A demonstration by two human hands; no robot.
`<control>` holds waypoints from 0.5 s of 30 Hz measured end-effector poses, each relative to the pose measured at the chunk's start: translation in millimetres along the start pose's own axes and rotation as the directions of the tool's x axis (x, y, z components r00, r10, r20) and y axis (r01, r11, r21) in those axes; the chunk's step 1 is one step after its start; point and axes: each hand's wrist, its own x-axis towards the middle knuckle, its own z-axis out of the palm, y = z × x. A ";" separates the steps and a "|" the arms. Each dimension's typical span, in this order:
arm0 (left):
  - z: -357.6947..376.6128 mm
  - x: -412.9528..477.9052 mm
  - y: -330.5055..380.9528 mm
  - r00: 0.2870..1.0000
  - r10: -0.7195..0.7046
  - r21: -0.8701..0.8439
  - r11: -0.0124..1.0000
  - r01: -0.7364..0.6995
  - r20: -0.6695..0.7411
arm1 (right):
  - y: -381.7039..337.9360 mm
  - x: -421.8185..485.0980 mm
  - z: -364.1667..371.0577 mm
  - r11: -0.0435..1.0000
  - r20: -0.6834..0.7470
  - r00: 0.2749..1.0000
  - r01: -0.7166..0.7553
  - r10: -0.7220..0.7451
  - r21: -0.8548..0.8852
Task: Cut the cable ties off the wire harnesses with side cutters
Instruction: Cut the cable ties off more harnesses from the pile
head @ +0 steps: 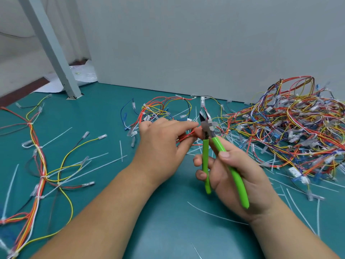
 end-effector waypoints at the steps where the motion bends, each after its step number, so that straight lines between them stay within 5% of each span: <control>1: -0.2 -0.2 -0.2 1.000 0.009 0.016 1.000 -0.009 -0.001 | -0.5 0.4 -0.3 1.000 0.002 1.000 0.000 0.000 0.016; 6: -3.5 3.0 -5.0 0.991 -0.004 0.060 0.998 0.012 -0.131 | -9.3 3.1 -3.2 0.987 -0.045 0.997 0.073 -0.067 0.142; 10: -10.4 7.4 -12.4 0.913 -0.223 -0.168 0.970 0.174 -0.342 | -19.4 5.0 -9.8 0.961 -0.160 0.981 0.142 -0.106 0.237; 15: -6.4 20.3 -28.2 0.708 -0.699 -0.473 0.661 0.583 -0.103 | -22.1 6.5 -16.1 0.937 -0.261 0.958 0.193 -0.116 0.290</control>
